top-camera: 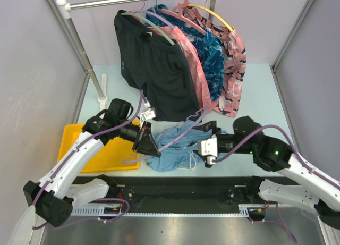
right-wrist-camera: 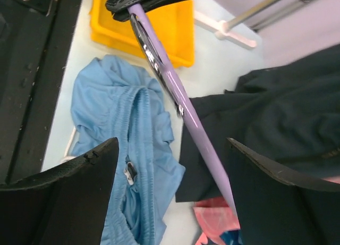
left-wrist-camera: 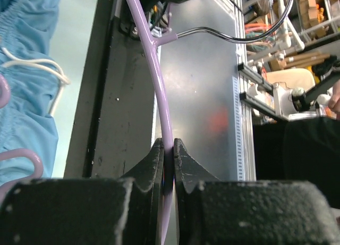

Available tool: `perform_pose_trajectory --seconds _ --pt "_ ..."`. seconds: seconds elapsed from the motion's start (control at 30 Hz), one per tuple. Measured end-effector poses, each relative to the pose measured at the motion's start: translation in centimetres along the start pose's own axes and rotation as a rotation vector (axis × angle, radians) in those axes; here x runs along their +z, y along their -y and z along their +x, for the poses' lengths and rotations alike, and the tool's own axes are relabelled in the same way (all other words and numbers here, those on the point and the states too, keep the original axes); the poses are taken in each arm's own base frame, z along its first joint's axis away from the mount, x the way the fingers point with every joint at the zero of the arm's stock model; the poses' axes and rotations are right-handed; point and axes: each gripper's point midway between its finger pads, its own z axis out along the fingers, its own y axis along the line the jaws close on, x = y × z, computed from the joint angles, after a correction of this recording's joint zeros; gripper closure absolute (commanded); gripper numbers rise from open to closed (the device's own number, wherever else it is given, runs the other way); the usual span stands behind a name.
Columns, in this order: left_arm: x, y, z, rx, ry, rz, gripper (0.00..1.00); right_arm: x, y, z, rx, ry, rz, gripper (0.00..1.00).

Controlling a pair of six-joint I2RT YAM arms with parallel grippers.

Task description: Place the shorts on the hanger

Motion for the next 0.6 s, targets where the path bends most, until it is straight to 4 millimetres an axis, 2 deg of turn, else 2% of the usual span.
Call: perform_pose_trajectory --seconds 0.13,0.33,0.43,0.5,0.53,0.6 --pt "0.7 0.3 1.1 0.019 -0.053 0.024 0.96 2.1 -1.3 0.4 -0.051 -0.017 -0.078 0.31" --pt "1.6 0.7 2.2 0.077 -0.133 0.053 0.91 4.0 -2.4 0.3 -0.089 -0.017 -0.131 0.58" --pt "1.7 0.8 1.7 0.107 -0.138 0.071 0.91 4.6 -2.7 0.6 -0.102 -0.030 -0.146 0.78" --pt "1.8 0.6 1.4 0.121 -0.137 0.074 0.88 4.6 -2.6 0.7 -0.116 -0.037 -0.144 0.98" --pt "1.9 0.5 1.3 0.126 -0.138 0.075 0.74 4.4 -2.9 0.9 -0.118 -0.044 -0.156 1.00" --pt "1.9 0.3 1.1 0.138 -0.138 0.075 0.57 4.1 -3.5 1.4 -0.110 -0.065 -0.179 1.00"
